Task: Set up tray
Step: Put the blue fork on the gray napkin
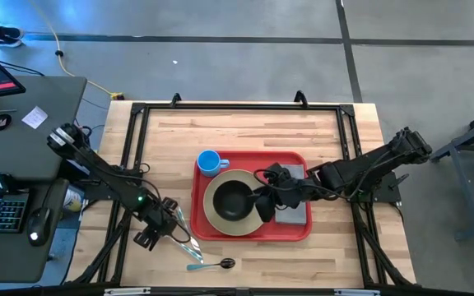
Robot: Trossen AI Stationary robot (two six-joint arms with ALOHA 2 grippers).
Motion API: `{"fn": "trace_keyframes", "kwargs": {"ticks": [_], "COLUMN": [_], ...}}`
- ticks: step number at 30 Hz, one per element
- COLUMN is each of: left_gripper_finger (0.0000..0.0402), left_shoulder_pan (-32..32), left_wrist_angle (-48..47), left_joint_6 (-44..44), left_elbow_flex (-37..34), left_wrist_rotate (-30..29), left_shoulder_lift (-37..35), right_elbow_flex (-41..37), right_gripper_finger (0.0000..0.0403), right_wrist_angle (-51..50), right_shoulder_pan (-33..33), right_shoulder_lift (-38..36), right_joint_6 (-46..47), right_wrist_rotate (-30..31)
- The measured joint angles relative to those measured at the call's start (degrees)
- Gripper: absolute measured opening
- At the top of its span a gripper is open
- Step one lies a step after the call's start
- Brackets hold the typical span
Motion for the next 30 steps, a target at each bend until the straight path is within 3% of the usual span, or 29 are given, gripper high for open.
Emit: {"fn": "trace_keyframes", "kwargs": {"ticks": [12, 25, 30], "left_gripper_finger": [0.0254, 0.0161, 0.0156], "left_shoulder_pan": [0.0, 0.0, 0.0], "left_wrist_angle": [2.5, 3.1, 2.8], "left_joint_6": [-1.0, -3.0, -4.1], "left_elbow_flex": [0.3, 2.8, 2.7], "left_wrist_rotate": [1.1, 3.0, 3.9], "left_shoulder_lift": [5.6, 6.0, 6.0], "right_elbow_flex": [0.0, 0.0, 0.0], "right_gripper_finger": [0.0129, 0.0129, 0.0129], "right_wrist_angle": [-0.9, -1.2, -1.2], "right_shoulder_pan": [0.1, 0.1, 0.1], "right_shoulder_lift": [0.0, 0.0, 0.0], "right_joint_6": [-1.5, -3.0, -3.1], "right_wrist_rotate": [-3.6, -4.1, -5.2]}}
